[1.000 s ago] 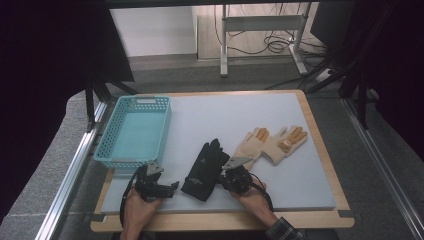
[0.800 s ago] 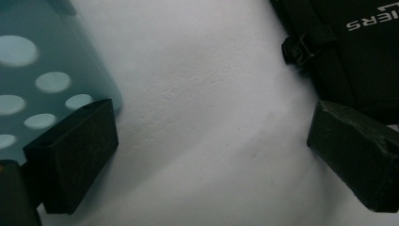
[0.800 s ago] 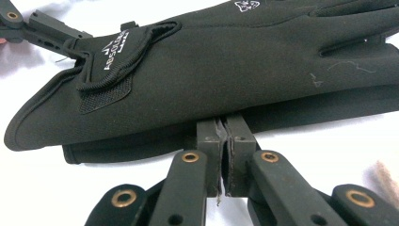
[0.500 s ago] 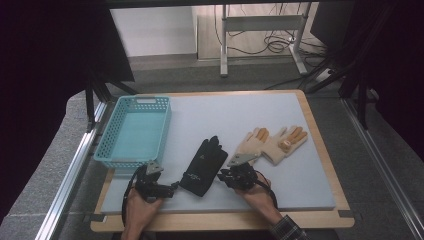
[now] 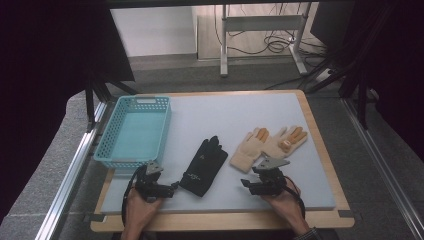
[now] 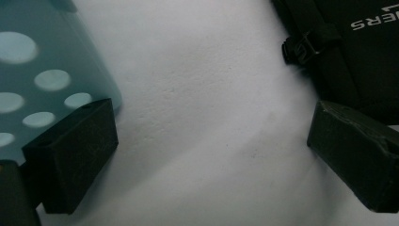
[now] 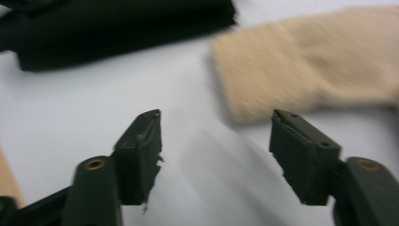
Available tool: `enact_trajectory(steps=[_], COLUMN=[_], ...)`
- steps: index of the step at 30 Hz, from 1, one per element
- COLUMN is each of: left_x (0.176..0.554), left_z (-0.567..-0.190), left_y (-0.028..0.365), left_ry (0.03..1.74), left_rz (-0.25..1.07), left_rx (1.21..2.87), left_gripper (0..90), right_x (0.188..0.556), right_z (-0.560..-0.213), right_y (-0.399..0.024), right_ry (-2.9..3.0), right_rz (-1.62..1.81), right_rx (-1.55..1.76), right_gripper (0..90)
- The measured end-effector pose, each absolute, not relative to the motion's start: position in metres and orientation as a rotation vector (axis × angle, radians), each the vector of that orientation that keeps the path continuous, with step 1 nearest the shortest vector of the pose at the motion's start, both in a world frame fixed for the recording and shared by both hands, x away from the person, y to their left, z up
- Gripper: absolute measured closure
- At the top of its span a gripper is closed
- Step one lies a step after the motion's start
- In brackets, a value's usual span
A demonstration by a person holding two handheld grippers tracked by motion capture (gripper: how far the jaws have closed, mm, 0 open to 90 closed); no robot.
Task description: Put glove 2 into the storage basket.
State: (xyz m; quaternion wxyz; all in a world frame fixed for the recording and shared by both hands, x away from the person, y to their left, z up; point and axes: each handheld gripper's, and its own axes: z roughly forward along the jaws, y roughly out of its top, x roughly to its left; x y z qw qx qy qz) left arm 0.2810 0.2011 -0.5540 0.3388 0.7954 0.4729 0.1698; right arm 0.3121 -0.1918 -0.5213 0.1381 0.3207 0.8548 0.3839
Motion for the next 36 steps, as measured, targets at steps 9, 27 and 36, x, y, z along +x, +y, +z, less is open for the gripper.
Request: enact_trajectory(steps=[9,27,36], left_x=[0.281,0.27,0.265], left_z=[-0.554,-0.543,-0.526], left_y=[0.201,0.208,0.187], left_ry=[1.233,1.203,1.146], left_rz=[0.441,0.405,0.356], left_rx=[2.07,2.027,2.003], left_gripper=[2.4,5.0,4.0], right_x=[0.319,0.318,0.318], right_z=[-0.531,-0.534,-0.534], right_y=[-0.22,-0.22,-0.22], right_ry=[2.434,2.423,2.423], right_rz=[1.026,1.017,1.017], right_rx=[0.976,0.967,0.966], right_gripper=[21.8,18.0,18.0])
